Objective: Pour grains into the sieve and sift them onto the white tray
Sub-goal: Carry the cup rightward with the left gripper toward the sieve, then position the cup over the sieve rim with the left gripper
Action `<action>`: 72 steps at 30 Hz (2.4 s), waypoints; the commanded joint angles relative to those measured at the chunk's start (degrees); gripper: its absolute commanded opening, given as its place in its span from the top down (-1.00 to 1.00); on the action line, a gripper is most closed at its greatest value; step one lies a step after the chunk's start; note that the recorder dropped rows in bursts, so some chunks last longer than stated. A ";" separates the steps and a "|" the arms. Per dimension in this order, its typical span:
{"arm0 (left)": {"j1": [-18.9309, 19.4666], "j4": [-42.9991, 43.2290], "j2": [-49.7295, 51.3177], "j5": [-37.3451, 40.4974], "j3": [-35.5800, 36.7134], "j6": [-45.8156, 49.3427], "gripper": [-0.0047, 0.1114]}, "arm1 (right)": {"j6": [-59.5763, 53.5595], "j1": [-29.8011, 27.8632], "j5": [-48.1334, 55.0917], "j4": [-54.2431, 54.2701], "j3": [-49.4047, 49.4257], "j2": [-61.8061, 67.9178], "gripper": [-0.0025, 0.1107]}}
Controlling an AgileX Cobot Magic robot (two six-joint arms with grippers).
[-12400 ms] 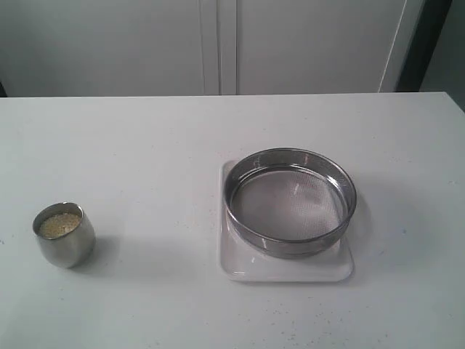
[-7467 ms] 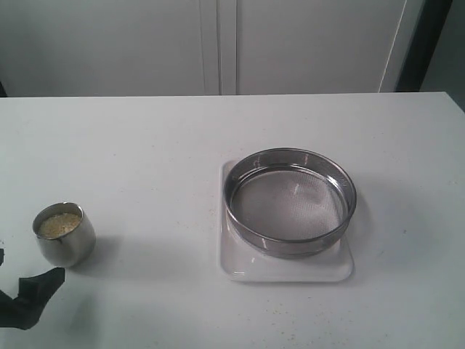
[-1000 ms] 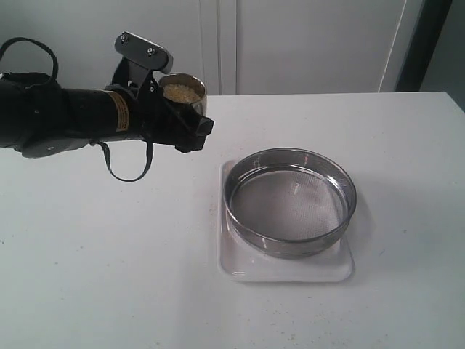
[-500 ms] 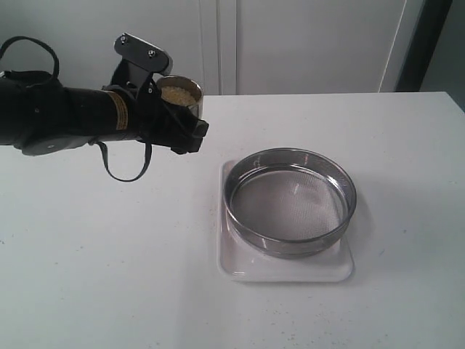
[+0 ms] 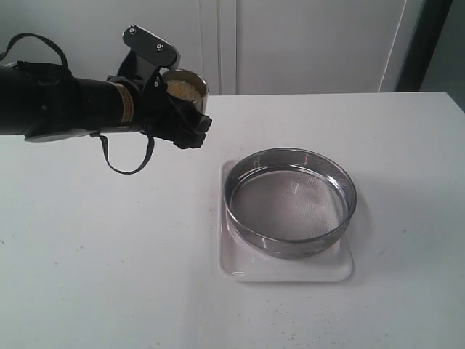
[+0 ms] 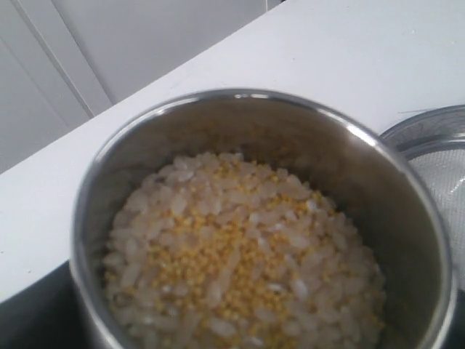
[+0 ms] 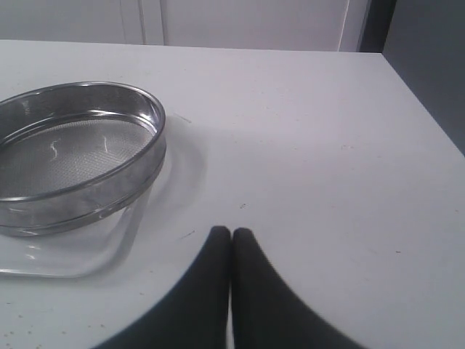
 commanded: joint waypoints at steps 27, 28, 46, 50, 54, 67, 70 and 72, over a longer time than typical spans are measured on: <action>-6.38 13.13 7.91 3.58 -8.31 -9.84 0.92 | -0.24 -0.33 -0.65 -0.11 0.32 -0.32 0.96; -6.76 15.61 8.21 4.38 -8.86 -12.37 0.92 | -0.24 -0.33 -0.65 -0.11 0.32 -0.32 0.96; -7.35 31.18 9.58 6.54 -12.22 -26.98 0.92 | -0.24 -0.33 -0.65 -0.11 0.32 -0.32 0.96; -7.39 31.19 9.63 6.79 -12.22 -26.98 0.92 | -0.24 -0.33 -0.65 -0.11 0.32 -0.32 0.96; -8.43 31.19 9.63 9.34 -12.33 -26.55 0.92 | -0.24 -0.33 -0.65 -0.11 0.32 -0.32 0.96; -11.56 32.24 11.78 14.02 -14.59 -25.80 0.92 | -0.24 -0.33 -0.65 -0.11 0.32 -0.32 0.96; -12.41 33.48 11.87 16.31 -14.59 -25.80 0.92 | -0.24 -0.33 -0.65 -0.11 0.32 -0.32 0.96; -12.72 33.48 12.25 16.21 -14.80 -25.80 0.92 | -0.24 -0.33 -0.65 -0.11 0.32 -0.32 0.96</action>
